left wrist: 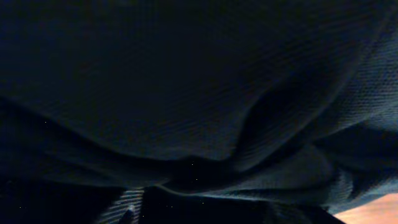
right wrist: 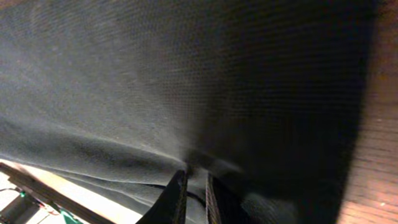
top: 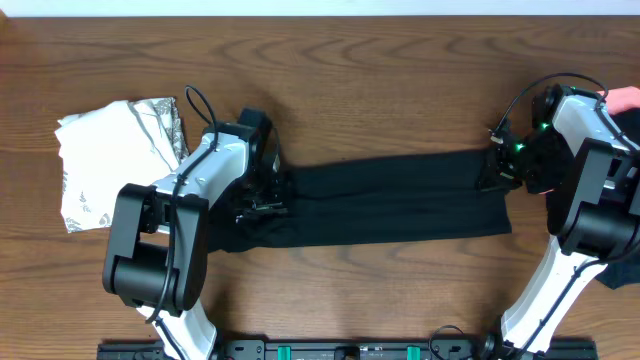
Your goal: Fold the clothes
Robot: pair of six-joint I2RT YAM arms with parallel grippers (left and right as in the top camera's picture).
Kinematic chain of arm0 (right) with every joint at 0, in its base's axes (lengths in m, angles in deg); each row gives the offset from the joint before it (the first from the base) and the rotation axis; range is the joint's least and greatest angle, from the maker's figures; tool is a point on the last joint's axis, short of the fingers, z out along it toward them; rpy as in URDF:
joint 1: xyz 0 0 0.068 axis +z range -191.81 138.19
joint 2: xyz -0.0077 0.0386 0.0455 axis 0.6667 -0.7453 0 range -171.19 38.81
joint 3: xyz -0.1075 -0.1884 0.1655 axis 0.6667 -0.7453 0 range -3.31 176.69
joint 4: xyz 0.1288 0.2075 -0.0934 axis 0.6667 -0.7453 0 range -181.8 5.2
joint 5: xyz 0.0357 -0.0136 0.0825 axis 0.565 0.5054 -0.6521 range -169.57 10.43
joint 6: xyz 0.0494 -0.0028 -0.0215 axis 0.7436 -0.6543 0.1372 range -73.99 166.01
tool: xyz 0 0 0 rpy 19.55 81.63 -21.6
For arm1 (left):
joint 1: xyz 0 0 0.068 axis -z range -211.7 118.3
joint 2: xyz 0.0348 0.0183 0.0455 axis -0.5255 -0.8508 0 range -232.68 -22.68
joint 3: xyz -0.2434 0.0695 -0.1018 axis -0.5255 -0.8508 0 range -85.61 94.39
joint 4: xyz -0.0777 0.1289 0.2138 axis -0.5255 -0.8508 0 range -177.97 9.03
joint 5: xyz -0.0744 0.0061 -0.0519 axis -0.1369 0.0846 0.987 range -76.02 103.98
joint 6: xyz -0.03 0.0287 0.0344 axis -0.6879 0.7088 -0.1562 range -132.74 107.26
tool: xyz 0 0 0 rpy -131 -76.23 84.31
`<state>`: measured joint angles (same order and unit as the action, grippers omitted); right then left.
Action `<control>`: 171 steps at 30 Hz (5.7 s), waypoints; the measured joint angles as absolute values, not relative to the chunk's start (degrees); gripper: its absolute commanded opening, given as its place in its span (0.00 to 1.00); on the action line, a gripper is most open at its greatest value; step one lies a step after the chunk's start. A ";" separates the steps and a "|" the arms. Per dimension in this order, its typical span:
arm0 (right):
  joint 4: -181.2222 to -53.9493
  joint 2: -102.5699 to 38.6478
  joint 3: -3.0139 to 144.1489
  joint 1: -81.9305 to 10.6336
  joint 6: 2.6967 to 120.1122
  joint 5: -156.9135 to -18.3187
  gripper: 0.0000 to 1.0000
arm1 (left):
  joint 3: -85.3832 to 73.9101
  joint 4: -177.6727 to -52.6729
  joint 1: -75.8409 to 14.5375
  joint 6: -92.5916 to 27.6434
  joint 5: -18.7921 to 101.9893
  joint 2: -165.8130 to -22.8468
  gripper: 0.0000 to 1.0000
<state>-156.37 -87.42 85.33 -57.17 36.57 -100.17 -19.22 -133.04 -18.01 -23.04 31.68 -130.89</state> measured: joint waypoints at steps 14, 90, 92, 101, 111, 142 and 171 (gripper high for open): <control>-156.33 -87.31 85.33 -57.17 36.60 -99.89 0.12 | -19.27 -132.89 -17.99 -23.22 32.03 -130.89 0.76; -157.31 -86.79 85.33 -60.77 42.89 -90.32 0.11 | -13.93 -131.73 -38.09 0.26 35.19 -127.54 0.98; -157.31 -86.79 85.33 -60.77 42.91 -90.32 0.11 | -13.93 -131.47 -38.14 0.74 34.78 -127.74 0.98; -157.29 -86.79 85.33 -60.77 42.91 -90.34 0.11 | -13.93 -130.51 -38.23 1.24 33.05 -133.31 0.98; -157.16 -86.79 85.33 -60.77 42.91 -90.40 0.11 | -13.67 -133.02 -38.29 0.43 35.54 -135.61 0.57; -157.16 -86.79 85.33 -60.77 42.91 -90.42 0.11 | -13.80 -137.15 -38.68 0.63 52.77 -136.68 0.06; -157.11 -86.79 85.33 -60.77 42.91 -90.45 0.11 | -13.80 -141.15 -44.37 7.19 62.84 -136.52 0.76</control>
